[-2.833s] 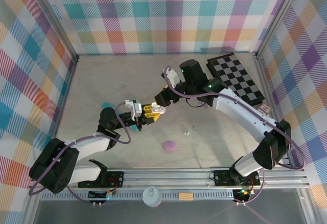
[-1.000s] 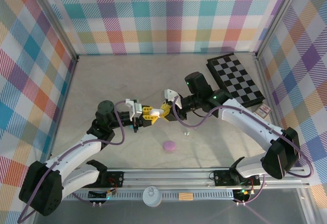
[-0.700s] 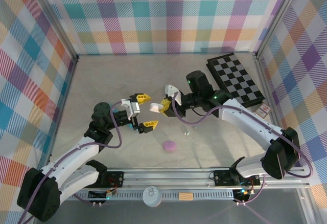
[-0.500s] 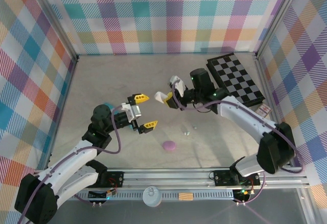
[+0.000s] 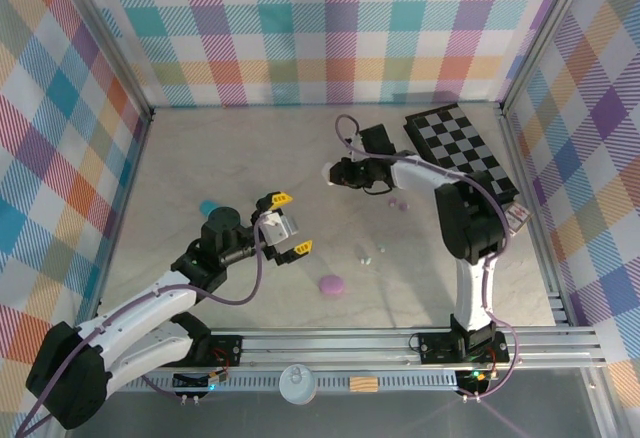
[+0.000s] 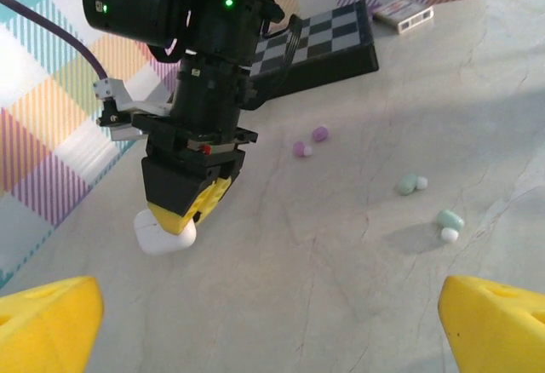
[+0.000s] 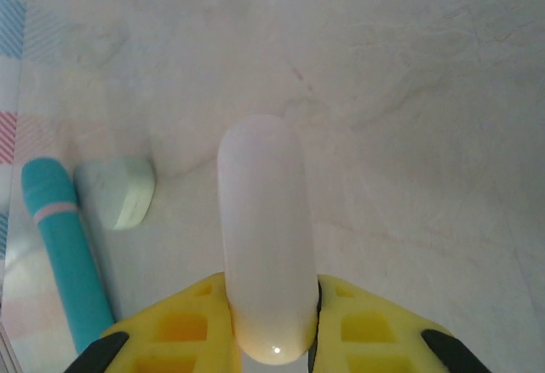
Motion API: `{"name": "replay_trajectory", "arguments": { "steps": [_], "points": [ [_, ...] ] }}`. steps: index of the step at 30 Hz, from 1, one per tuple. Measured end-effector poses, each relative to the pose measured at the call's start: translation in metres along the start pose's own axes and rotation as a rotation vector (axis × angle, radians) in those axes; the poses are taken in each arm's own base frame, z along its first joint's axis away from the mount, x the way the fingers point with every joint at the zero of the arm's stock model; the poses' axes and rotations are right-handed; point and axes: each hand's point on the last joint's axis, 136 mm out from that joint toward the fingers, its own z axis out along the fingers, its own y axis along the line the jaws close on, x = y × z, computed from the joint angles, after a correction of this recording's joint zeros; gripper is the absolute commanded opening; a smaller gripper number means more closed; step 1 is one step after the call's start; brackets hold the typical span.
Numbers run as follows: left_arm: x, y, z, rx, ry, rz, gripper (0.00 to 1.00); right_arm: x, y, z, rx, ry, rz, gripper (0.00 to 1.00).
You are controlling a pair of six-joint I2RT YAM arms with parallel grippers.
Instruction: Insert the wireless bluetooth earbuds into the charging case
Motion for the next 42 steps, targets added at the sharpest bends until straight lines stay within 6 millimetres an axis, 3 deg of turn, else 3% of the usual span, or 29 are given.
{"name": "replay_trajectory", "arguments": {
  "steps": [6, 9, 11, 15, 18, 23, 28, 31, 36, 40, 42],
  "points": [
    [0.005, 0.0, 0.0, -0.008, 0.022, 0.004, 1.0, -0.016, -0.024, 0.033, 0.019, 0.007, 0.136, 0.12],
    [0.005, -0.001, 0.0, -0.005, 0.022, 0.004, 1.0, -0.023, -0.034, 0.041, 0.018, 0.003, 0.175, 0.16],
    [0.005, -0.001, 0.0, -0.005, 0.023, 0.004, 1.0, -0.031, -0.036, 0.039, 0.027, -0.017, 0.187, 0.27],
    [0.005, -0.001, 0.0, -0.003, 0.022, 0.003, 1.0, -0.032, -0.049, 0.037, 0.07, -0.035, 0.195, 0.6],
    [0.006, -0.002, 0.001, -0.002, 0.023, 0.0, 1.0, -0.031, -0.046, 0.023, 0.075, -0.058, 0.142, 0.72],
    [0.011, -0.007, 0.001, 0.009, 0.029, -0.027, 1.0, -0.008, -0.036, -0.026, 0.107, -0.076, -0.043, 0.79],
    [0.023, 0.0, 0.0, -0.063, 0.04, -0.093, 1.0, 0.028, 0.003, -0.089, 0.03, -0.1, -0.384, 0.86],
    [0.037, 0.009, -0.005, -0.137, 0.072, -0.136, 1.0, 0.061, 0.03, -0.115, -0.025, -0.078, -0.602, 0.88],
    [0.038, 0.028, -0.015, -0.225, 0.061, -0.203, 1.0, 0.14, 0.073, -0.13, -0.146, 0.044, -0.951, 0.91],
    [0.038, 0.037, -0.018, -0.269, 0.054, -0.228, 1.0, 0.208, 0.084, -0.123, -0.224, 0.214, -1.13, 0.92],
    [0.04, 0.043, -0.021, -0.297, 0.058, -0.243, 1.0, 0.232, 0.082, -0.117, -0.237, 0.277, -1.184, 0.92]
  ]
}}
